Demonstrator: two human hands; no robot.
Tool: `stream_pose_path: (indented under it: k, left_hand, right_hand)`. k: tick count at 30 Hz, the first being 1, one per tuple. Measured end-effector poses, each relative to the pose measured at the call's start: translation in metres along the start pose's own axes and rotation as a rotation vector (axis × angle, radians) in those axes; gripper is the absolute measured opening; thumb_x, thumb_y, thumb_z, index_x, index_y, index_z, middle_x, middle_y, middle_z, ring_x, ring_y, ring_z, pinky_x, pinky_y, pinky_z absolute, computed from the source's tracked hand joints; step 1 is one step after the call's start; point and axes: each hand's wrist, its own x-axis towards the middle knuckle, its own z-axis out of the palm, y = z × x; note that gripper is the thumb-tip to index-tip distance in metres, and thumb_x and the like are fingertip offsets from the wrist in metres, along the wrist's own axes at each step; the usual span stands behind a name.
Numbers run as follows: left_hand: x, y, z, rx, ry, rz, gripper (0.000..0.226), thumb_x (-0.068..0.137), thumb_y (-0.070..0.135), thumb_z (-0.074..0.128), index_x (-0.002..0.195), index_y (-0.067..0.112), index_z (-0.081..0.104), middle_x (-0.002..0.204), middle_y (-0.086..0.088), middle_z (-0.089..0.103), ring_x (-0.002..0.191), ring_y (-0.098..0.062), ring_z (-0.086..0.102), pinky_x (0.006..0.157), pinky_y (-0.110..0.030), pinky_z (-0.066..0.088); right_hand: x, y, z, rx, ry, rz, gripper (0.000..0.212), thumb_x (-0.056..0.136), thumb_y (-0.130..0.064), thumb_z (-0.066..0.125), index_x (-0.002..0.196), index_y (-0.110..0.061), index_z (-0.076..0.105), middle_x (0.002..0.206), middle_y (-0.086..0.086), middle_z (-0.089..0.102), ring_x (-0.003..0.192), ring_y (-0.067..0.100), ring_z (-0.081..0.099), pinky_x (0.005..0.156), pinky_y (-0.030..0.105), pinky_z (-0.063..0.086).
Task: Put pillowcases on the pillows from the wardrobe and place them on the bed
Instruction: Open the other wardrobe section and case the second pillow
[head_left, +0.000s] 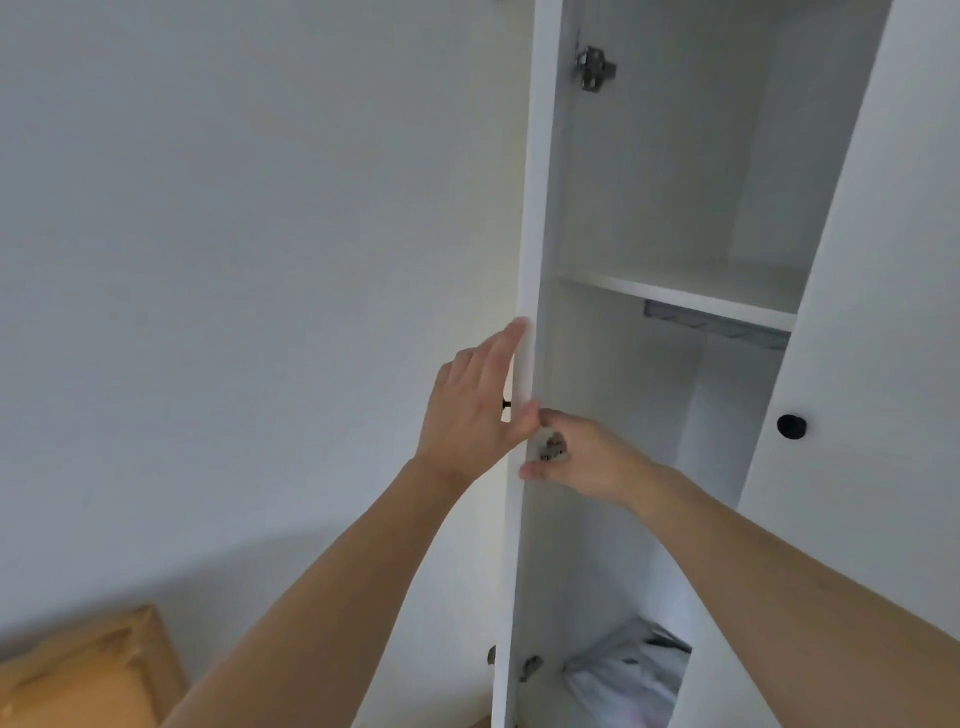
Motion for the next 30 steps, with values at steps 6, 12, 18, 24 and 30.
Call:
stream_pose_path:
  k: [6,12,18,24,30]
  left_hand:
    - [-0.019,-0.045,-0.018,0.019,0.068,-0.035,0.063,0.087,0.012,0.065,0.144,0.004,0.042,0.123,-0.013,0.056,0.093,-0.023,0.057,0.074,-0.037,0.055]
    - [-0.021,-0.083,-0.032,-0.223,0.135,-0.426,0.062,0.092,0.005,0.057,0.148,0.027,0.040,0.086,0.003,0.047,0.075,-0.005,0.056,0.079,-0.011,0.047]
    - [-0.010,-0.151,-0.030,-0.207,0.185,-0.597,0.053,0.094,0.008,0.054,0.141,0.032,0.049,0.083,-0.003,0.060,0.075,-0.009,0.057,0.073,-0.015,0.048]
    - [0.001,-0.206,-0.015,-0.281,0.212,-0.762,0.047,0.095,0.013,0.052,0.136,0.035,0.053,0.080,-0.006,0.065,0.068,-0.015,0.057,0.066,-0.016,0.048]
    - [0.004,-0.226,-0.004,-0.283,0.250,-0.761,0.046,0.095,0.014,0.052,0.135,0.035,0.054,0.081,0.010,0.059,0.070,-0.008,0.056,0.063,-0.006,0.045]
  right_hand:
    - [0.053,-0.029,0.022,-0.103,0.072,-0.163,0.114,0.073,-0.055,0.073,0.152,-0.026,-0.005,0.160,-0.009,0.001,0.146,0.010,0.013,0.115,0.028,0.021]
    - [0.111,-0.057,0.022,-0.395,0.237,-0.285,0.097,0.086,-0.049,0.060,0.150,-0.033,-0.012,0.161,0.002,-0.010,0.148,0.021,0.002,0.119,0.045,0.013]
    - [0.168,-0.073,0.038,-0.522,0.252,-0.308,0.083,0.094,-0.041,0.050,0.150,-0.035,-0.012,0.160,0.003,-0.012,0.148,0.023,-0.002,0.120,0.042,0.005]
    - [0.209,-0.075,0.059,-0.618,0.291,-0.328,0.080,0.094,-0.035,0.047,0.151,-0.026,-0.008,0.160,0.009,-0.011,0.148,0.024,-0.003,0.120,0.041,0.001]
    - [0.225,-0.070,0.067,-0.648,0.315,-0.349,0.083,0.090,-0.026,0.049,0.152,-0.026,-0.006,0.160,0.009,-0.011,0.148,0.023,0.000,0.120,0.040,0.000]
